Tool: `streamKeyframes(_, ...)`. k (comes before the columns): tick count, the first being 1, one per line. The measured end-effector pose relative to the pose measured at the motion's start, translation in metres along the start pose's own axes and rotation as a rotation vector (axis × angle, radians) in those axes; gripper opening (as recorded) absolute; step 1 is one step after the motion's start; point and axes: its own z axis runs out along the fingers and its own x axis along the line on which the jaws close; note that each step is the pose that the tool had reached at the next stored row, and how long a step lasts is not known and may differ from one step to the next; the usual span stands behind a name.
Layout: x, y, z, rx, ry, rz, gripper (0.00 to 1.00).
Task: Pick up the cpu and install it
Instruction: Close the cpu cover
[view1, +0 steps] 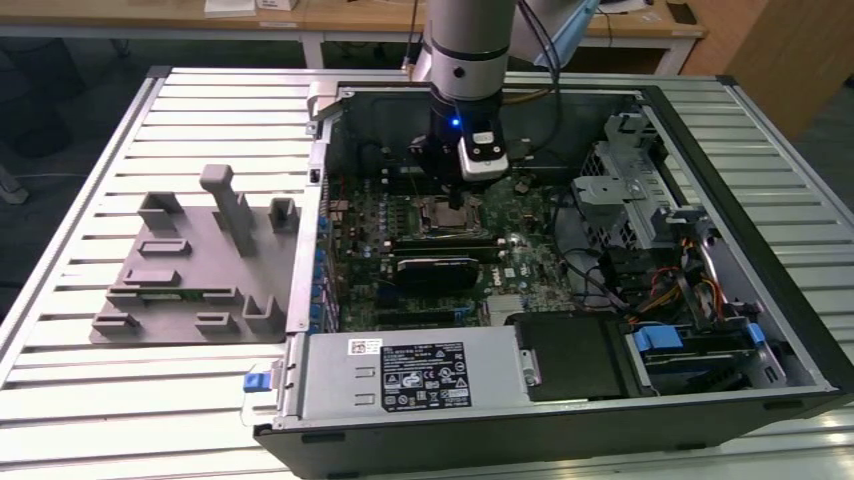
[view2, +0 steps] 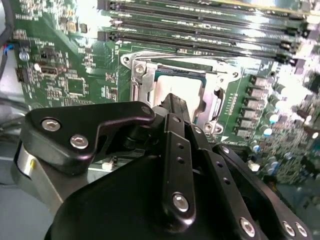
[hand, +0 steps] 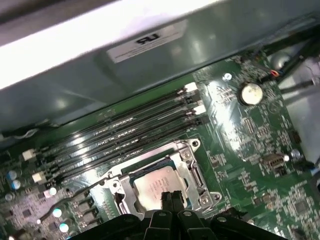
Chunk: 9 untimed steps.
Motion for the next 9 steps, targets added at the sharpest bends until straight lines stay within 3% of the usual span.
streamKeyframes(9, 0.0002, 0.0001, 0.0048, -0.0080, -0.0034, -0.163, 0.11)
